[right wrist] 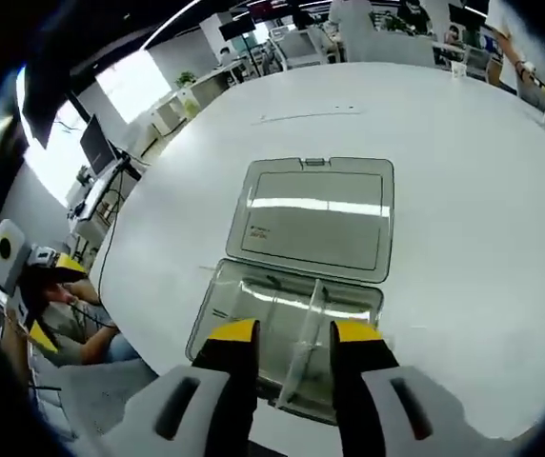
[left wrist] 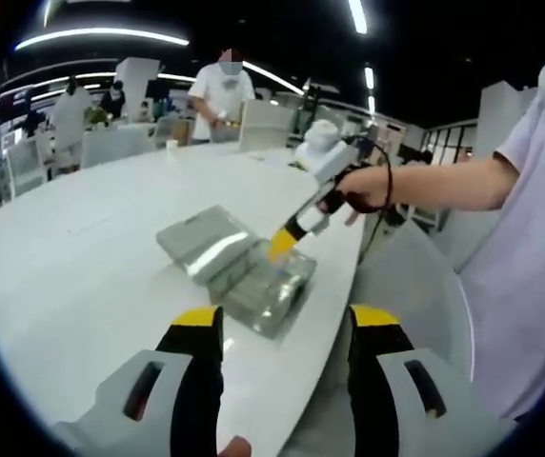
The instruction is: Insert the divider into the dual guide fixture by aligning both edges with the guide slots and pushing it downward to the bottom, including one-sided entry, uneven engagement, binding, and posture correction.
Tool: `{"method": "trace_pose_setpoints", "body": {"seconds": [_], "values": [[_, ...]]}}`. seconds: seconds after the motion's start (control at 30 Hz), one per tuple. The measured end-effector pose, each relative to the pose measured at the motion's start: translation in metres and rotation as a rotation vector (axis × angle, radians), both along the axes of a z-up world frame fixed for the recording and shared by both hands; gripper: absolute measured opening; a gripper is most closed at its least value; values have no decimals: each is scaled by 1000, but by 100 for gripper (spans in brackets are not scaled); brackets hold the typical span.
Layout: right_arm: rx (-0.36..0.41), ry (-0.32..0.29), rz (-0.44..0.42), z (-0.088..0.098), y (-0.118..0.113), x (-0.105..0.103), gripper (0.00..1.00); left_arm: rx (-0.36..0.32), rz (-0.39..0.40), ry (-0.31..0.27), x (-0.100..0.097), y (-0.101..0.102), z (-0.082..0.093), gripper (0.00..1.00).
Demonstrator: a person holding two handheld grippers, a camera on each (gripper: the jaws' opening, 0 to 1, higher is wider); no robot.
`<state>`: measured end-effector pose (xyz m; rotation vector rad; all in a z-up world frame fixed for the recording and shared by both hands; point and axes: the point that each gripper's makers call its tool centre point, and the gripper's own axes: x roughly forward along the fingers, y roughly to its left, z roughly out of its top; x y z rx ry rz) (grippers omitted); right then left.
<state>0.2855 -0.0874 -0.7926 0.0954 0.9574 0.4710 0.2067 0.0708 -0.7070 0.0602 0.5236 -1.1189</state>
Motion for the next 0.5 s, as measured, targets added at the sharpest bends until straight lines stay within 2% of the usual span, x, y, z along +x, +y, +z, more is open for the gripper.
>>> {"method": "trace_pose_setpoints", "body": {"seconds": [0.23,0.5], "values": [[96,-91,50,23,5,4,29,4,62,8,-1,4,3,50],[161,-182,147,38,7,0,31,-4,146,30,-1,12,3,50]]}}
